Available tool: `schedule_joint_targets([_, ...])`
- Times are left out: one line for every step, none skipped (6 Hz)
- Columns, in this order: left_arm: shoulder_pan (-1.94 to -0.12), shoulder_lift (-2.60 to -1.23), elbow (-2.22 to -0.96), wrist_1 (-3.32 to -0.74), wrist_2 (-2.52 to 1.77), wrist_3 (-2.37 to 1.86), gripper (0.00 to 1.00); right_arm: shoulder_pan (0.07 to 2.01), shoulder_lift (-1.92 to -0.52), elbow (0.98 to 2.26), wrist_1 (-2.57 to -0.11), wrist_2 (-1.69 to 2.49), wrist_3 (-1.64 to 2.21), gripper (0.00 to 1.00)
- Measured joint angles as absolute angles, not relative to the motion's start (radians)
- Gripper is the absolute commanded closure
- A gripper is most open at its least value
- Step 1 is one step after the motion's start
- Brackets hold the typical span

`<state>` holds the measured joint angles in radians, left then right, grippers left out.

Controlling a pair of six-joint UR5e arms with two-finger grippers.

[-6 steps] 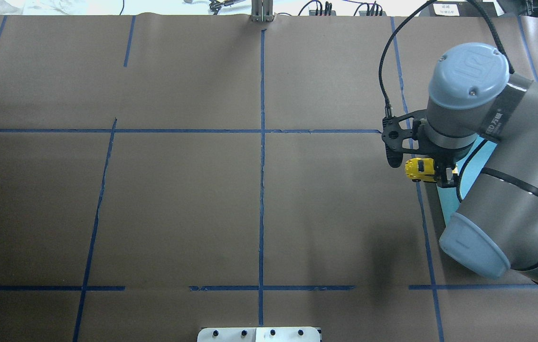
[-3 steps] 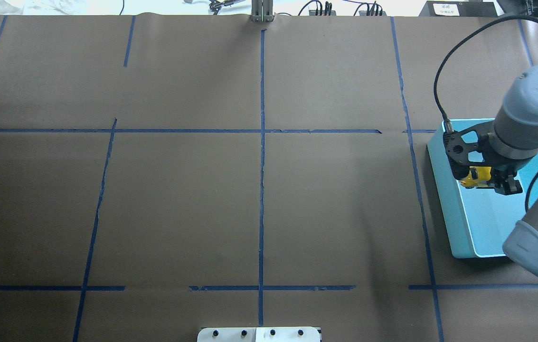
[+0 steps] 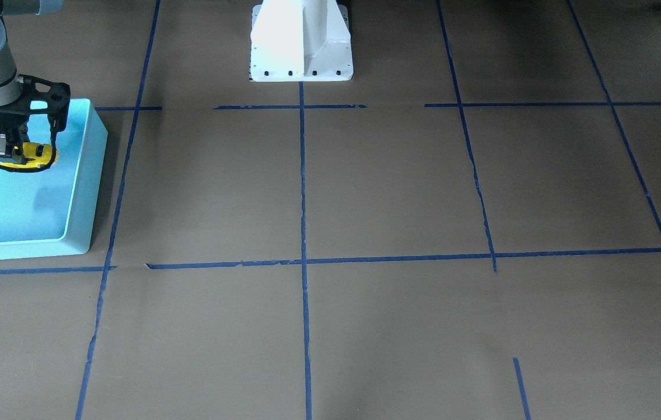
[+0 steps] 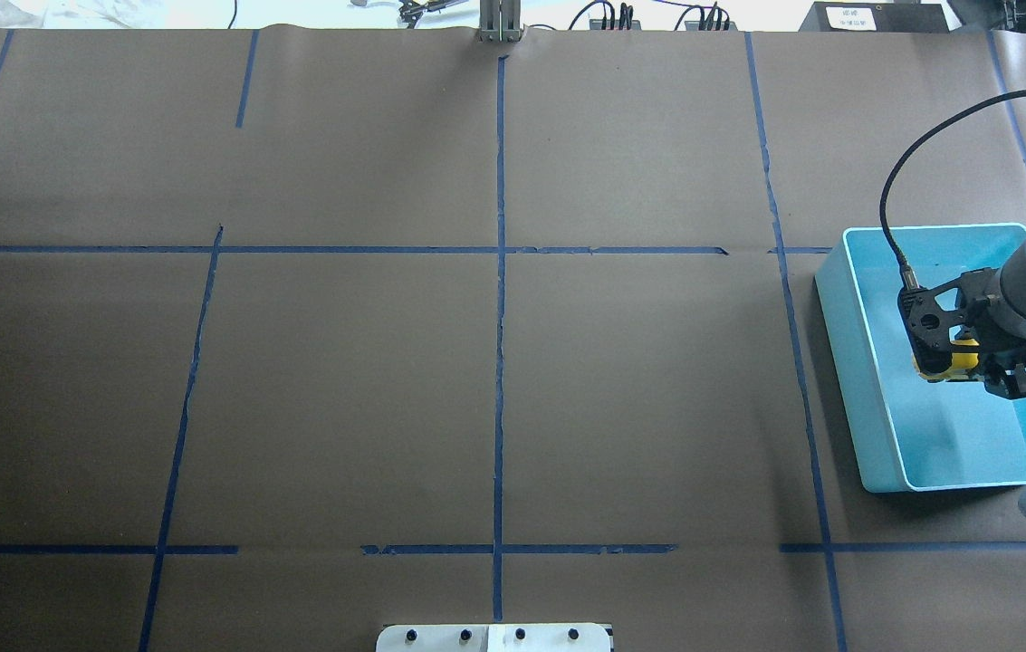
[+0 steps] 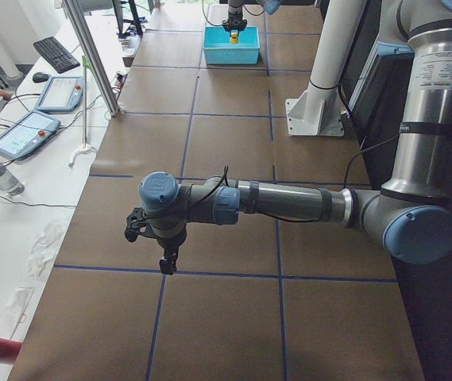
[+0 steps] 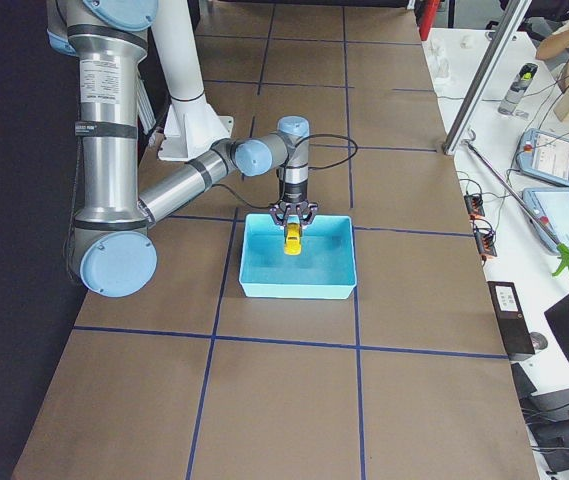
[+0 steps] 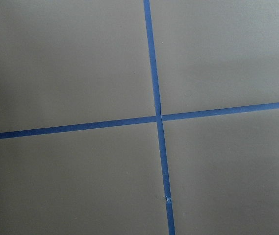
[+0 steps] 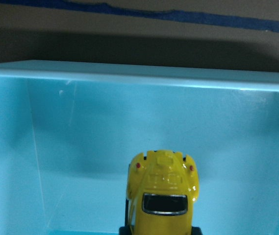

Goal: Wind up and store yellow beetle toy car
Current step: 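Lower the car into the bin and open the right gripper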

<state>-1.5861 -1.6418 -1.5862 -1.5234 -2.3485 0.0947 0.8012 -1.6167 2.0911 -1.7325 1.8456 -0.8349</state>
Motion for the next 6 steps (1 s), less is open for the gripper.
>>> schedule_joint_targets([-1.586,-1.641,-1.586,-1.523,-2.349,0.095,0.0,0.801,-1.62,2.047,-1.691,1.844,-0.836,0.97])
schedule_joint_targets([-1.586,-1.642,-1.586,-1.523,-2.349,0.094,0.0,0.8,-1.622,1.998,-1.635,1.844,-0.834,0.96])
schedule_joint_targets([-1.586,-1.642,-1.586,-1.523,-2.349,0.094,0.0,0.8,-1.622,1.964,-1.604,1.844,-0.831,0.58])
schedule_joint_targets([-1.586,-1.642,-1.586,-1.523,-2.349,0.094,0.0,0.799,-1.618,1.947,-1.594,1.847,-0.829,0.01])
schedule_joint_targets([-1.586,-1.641,-1.586,-1.523,-2.349,0.095,0.0,0.799,-1.613,1.943,-1.592,1.855,-0.827,0.0])
schedule_joint_targets([-1.586,-1.641,-1.586,-1.523,-2.349,0.095,0.0,0.799,-1.61,1.946,-1.591,1.869,-0.825,0.0])
